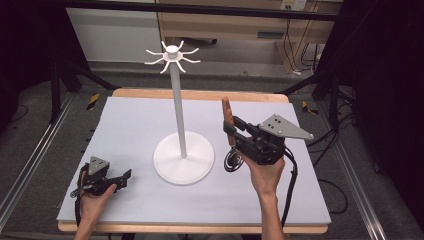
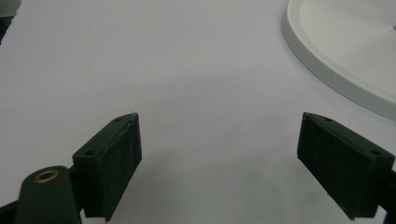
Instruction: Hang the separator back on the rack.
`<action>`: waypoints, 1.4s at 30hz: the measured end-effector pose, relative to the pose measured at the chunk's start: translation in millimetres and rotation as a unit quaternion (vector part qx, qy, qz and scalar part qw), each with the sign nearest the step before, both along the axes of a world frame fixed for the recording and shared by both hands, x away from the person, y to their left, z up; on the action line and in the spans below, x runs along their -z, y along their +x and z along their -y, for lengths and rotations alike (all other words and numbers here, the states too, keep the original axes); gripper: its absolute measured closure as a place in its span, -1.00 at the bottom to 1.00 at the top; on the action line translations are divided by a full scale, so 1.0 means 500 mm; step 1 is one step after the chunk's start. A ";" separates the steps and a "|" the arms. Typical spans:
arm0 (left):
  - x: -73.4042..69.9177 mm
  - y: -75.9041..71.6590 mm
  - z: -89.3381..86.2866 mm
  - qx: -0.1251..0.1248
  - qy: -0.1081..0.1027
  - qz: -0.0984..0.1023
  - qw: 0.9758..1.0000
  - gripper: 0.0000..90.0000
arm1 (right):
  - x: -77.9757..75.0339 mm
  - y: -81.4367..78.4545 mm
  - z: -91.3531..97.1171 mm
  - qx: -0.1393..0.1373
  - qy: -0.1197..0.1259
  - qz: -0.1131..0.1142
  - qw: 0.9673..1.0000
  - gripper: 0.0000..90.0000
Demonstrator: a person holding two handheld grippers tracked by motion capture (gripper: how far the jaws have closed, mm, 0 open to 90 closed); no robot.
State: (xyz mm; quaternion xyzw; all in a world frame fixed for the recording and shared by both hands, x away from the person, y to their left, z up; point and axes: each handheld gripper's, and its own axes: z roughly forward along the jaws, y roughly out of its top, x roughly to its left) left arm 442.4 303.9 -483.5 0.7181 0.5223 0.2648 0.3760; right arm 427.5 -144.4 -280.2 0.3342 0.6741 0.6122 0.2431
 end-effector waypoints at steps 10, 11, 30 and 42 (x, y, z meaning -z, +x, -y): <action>0.000 0.001 0.001 0.001 0.001 0.000 1.000 -0.71 | -0.023 0.011 -0.013 -0.015 0.010 0.011 1.000 0.51; 0.000 0.001 0.002 0.001 0.000 0.000 1.000 -0.71 | -0.027 0.013 -0.012 -0.015 0.010 0.013 1.000 0.51; 0.000 0.001 0.003 0.004 0.000 0.001 1.000 -0.71 | -0.033 0.031 -0.031 -0.022 0.017 0.024 0.999 0.51; 0.000 0.000 0.004 0.005 0.002 0.002 1.000 -0.71 | -0.073 0.047 -0.053 -0.030 0.032 0.037 0.998 0.51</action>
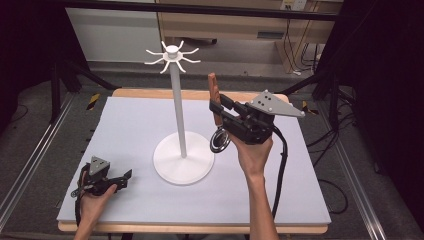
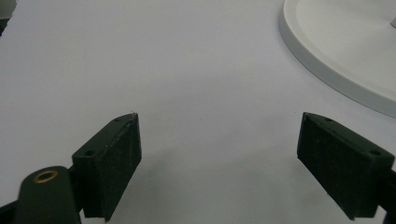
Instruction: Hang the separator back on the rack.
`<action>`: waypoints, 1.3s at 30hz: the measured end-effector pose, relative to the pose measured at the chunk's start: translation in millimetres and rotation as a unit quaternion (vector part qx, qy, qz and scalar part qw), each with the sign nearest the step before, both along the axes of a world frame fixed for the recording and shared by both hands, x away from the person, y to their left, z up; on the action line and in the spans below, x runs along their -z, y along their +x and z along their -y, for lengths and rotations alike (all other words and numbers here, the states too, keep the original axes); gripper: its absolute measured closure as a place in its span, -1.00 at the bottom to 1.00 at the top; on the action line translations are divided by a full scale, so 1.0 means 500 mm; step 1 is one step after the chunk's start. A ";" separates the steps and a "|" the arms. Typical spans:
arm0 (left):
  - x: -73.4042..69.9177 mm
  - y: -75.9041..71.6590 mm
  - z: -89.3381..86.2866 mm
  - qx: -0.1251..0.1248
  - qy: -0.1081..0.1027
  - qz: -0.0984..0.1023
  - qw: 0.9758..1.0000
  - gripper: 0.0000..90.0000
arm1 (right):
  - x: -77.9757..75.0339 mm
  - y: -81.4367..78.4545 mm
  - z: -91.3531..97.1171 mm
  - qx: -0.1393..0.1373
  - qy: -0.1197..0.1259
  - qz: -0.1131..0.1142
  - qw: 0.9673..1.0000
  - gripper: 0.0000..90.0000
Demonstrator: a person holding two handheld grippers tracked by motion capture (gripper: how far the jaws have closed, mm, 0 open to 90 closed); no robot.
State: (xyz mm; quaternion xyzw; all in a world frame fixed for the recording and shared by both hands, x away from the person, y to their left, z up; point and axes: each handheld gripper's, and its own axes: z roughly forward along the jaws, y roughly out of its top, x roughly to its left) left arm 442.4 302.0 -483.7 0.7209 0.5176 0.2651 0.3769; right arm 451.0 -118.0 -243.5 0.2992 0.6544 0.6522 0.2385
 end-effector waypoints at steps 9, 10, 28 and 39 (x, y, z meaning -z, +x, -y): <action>-0.001 -0.001 -0.001 0.002 0.003 -0.002 1.000 -0.71 | -0.032 0.011 -0.006 -0.001 0.002 0.017 1.000 0.51; -0.001 -0.001 -0.002 0.002 0.003 -0.001 1.000 -0.71 | -0.034 0.013 -0.007 -0.001 0.002 0.021 1.000 0.51; 0.000 0.000 0.000 0.000 -0.001 -0.001 1.000 -0.71 | -0.051 -0.013 -0.063 -0.029 0.017 0.047 0.998 0.51; -0.001 0.000 -0.002 0.003 0.003 -0.002 1.000 -0.71 | -0.059 -0.032 -0.089 -0.009 -0.003 0.056 0.998 0.51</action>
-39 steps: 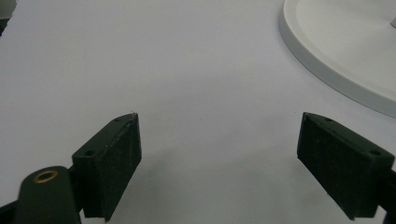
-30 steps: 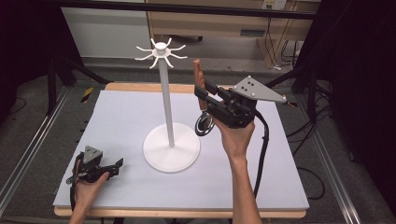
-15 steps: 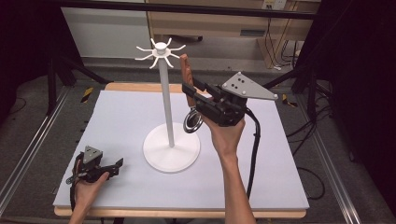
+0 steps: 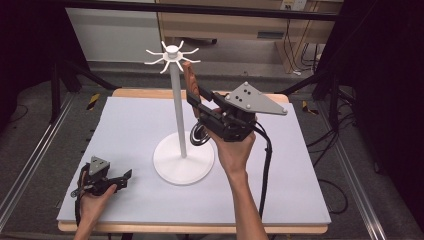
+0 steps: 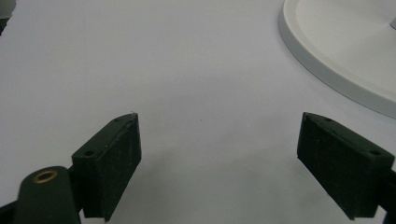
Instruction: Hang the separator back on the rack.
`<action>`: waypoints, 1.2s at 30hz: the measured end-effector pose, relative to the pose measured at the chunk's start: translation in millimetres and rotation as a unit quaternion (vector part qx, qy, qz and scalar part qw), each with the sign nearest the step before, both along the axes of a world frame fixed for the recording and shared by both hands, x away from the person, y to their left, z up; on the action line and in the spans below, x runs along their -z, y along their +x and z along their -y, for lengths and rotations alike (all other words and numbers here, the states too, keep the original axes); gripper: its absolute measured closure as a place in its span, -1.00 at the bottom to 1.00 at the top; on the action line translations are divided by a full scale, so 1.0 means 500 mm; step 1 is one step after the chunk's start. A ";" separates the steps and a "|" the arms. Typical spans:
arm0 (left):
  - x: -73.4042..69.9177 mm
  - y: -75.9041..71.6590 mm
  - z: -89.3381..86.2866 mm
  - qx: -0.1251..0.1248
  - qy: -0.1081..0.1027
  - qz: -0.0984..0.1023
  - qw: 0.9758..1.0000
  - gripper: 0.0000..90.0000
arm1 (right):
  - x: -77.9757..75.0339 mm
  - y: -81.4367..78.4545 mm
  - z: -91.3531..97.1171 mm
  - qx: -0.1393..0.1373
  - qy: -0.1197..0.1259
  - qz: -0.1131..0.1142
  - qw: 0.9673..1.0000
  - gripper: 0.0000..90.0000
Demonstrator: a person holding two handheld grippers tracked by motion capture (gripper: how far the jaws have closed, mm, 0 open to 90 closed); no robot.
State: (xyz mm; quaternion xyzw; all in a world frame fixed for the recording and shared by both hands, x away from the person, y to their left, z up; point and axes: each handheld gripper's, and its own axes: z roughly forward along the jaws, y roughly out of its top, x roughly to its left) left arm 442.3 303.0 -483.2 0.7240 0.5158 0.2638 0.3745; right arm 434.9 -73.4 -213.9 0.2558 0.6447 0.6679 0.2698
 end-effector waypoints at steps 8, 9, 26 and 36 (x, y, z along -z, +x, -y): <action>0.001 0.000 0.001 -0.002 -0.003 0.001 1.000 -0.72 | 0.000 0.006 -0.015 0.015 -0.012 -0.003 1.000 0.51; 0.000 0.000 0.000 -0.002 -0.003 0.001 1.000 -0.72 | 0.000 0.007 -0.018 0.020 -0.014 -0.003 1.000 0.51; 0.000 0.001 0.000 -0.001 -0.003 0.001 1.000 -0.72 | 0.024 0.041 -0.043 0.032 -0.013 -0.019 0.999 0.50; 0.000 0.001 0.000 -0.001 -0.002 0.000 1.000 -0.72 | 0.031 0.040 -0.037 0.028 -0.012 -0.025 0.999 0.48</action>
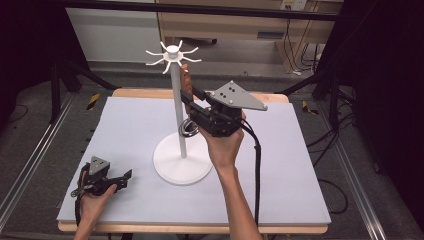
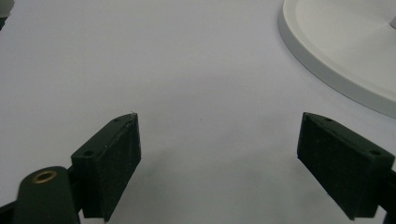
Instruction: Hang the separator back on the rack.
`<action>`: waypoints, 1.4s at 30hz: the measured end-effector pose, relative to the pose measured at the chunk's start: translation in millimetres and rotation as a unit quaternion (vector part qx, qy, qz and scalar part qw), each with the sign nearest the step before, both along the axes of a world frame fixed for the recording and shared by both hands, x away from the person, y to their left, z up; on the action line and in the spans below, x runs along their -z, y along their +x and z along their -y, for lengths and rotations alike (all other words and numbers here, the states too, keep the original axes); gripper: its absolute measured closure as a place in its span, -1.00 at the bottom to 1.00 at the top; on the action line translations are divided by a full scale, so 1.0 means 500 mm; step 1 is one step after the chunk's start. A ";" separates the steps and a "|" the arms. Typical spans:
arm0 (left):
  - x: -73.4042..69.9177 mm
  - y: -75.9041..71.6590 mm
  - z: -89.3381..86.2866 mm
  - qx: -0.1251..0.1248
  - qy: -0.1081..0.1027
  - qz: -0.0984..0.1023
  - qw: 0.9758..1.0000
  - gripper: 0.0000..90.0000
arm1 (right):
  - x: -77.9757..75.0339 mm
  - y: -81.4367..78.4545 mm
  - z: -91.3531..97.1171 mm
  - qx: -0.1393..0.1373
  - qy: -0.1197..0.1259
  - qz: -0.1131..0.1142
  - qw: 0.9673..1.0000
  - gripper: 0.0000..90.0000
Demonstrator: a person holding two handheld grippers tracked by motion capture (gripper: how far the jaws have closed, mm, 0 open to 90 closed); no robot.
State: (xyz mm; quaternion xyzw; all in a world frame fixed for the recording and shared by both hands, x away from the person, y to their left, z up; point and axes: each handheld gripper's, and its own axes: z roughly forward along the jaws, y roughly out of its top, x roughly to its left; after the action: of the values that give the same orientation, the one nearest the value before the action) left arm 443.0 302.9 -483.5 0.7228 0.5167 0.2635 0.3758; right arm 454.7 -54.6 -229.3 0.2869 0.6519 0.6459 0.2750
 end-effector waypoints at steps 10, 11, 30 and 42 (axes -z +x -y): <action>0.000 0.000 0.001 0.000 -0.002 -0.002 1.000 -0.72 | 0.014 -0.020 0.026 0.001 -0.008 -0.008 1.000 0.20; 0.000 0.000 0.000 0.000 -0.001 -0.001 1.000 -0.72 | 0.019 -0.023 0.030 0.001 -0.010 -0.008 1.000 0.17; 0.000 -0.001 0.001 -0.002 0.001 0.000 1.000 -0.71 | 0.167 -0.045 0.179 0.085 -0.025 -0.045 0.995 -0.39; 0.000 -0.001 0.000 -0.001 0.003 0.000 1.000 -0.70 | 0.308 -0.026 0.252 0.118 -0.066 -0.143 0.980 -0.40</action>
State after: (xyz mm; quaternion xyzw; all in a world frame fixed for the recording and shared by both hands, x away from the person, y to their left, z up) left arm 442.3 302.7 -483.4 0.7232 0.5165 0.2658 0.3735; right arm 441.5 -180.8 -383.3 0.4324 0.6869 0.5169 0.2721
